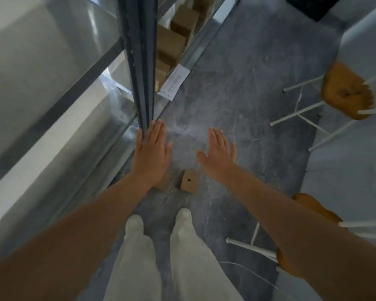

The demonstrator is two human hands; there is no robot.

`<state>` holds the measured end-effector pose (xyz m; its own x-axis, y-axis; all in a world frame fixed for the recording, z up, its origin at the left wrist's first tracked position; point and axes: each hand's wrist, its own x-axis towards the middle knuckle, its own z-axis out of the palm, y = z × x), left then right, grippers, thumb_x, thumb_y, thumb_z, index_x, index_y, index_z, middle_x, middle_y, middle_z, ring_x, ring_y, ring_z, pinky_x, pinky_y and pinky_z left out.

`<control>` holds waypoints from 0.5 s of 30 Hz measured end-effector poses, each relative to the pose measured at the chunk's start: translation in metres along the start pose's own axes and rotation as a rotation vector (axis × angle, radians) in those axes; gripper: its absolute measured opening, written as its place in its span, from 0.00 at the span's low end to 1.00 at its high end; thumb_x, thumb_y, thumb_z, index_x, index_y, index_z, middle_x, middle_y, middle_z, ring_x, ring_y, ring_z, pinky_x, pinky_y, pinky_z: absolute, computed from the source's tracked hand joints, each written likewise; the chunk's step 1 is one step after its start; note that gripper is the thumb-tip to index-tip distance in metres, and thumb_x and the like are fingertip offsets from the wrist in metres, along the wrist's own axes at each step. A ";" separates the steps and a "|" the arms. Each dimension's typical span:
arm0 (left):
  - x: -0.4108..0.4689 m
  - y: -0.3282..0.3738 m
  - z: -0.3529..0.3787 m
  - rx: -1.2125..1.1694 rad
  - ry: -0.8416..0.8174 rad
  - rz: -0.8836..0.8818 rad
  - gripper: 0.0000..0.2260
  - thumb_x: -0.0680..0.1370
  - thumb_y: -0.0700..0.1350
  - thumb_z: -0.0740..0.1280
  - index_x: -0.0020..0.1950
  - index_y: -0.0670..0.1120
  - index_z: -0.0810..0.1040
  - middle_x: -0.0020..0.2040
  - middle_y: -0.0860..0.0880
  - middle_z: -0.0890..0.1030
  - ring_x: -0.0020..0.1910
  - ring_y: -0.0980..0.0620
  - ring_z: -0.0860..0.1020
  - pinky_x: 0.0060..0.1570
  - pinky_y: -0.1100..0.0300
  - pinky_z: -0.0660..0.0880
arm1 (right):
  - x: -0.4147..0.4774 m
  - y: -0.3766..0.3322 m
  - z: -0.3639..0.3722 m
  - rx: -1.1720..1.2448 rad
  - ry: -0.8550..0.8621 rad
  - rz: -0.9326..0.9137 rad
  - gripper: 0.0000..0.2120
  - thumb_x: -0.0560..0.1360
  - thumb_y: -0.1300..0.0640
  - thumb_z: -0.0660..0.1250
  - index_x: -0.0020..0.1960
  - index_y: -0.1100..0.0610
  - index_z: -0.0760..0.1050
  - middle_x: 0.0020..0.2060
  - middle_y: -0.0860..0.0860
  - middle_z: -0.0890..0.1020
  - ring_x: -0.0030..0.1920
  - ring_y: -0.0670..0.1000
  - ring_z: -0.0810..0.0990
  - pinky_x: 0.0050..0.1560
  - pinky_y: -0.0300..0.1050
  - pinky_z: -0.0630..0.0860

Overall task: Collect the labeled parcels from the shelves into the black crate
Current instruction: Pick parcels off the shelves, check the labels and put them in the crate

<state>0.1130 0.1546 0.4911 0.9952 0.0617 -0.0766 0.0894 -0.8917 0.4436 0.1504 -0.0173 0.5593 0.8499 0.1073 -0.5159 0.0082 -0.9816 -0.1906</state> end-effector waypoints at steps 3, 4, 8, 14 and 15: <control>0.001 -0.019 0.040 -0.012 -0.020 -0.081 0.25 0.84 0.49 0.52 0.80 0.42 0.54 0.80 0.46 0.56 0.80 0.49 0.50 0.78 0.47 0.43 | 0.026 0.013 0.037 -0.030 -0.078 -0.022 0.35 0.82 0.49 0.54 0.81 0.55 0.39 0.80 0.49 0.42 0.79 0.49 0.38 0.77 0.57 0.36; 0.002 -0.027 0.054 -0.006 -0.026 -0.096 0.25 0.84 0.49 0.52 0.80 0.42 0.54 0.80 0.45 0.56 0.80 0.49 0.50 0.77 0.46 0.43 | 0.035 0.017 0.049 -0.039 -0.099 -0.028 0.35 0.82 0.49 0.54 0.81 0.55 0.39 0.80 0.49 0.42 0.79 0.49 0.38 0.77 0.57 0.35; -0.001 -0.059 0.103 -0.016 -0.032 -0.191 0.25 0.84 0.49 0.53 0.79 0.42 0.56 0.80 0.44 0.58 0.80 0.47 0.53 0.78 0.45 0.46 | 0.072 0.030 0.102 -0.071 -0.182 -0.027 0.34 0.82 0.49 0.53 0.81 0.56 0.38 0.80 0.50 0.42 0.79 0.49 0.38 0.77 0.56 0.36; -0.026 -0.113 0.189 -0.143 -0.092 -0.461 0.24 0.85 0.48 0.52 0.79 0.42 0.56 0.80 0.46 0.57 0.80 0.49 0.51 0.77 0.49 0.45 | 0.117 0.045 0.204 -0.105 -0.300 -0.022 0.34 0.82 0.50 0.54 0.81 0.56 0.41 0.80 0.50 0.44 0.80 0.50 0.41 0.78 0.57 0.39; -0.032 -0.121 0.204 -0.138 -0.117 -0.469 0.24 0.85 0.48 0.52 0.79 0.42 0.56 0.80 0.45 0.58 0.80 0.49 0.51 0.77 0.49 0.45 | 0.124 0.047 0.221 -0.112 -0.324 -0.021 0.33 0.82 0.50 0.53 0.81 0.57 0.41 0.80 0.51 0.44 0.80 0.50 0.42 0.78 0.56 0.39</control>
<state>0.0617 0.1693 0.2578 0.8362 0.3835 -0.3921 0.5381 -0.7120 0.4511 0.1402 -0.0153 0.3019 0.6377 0.1545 -0.7546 0.0970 -0.9880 -0.1203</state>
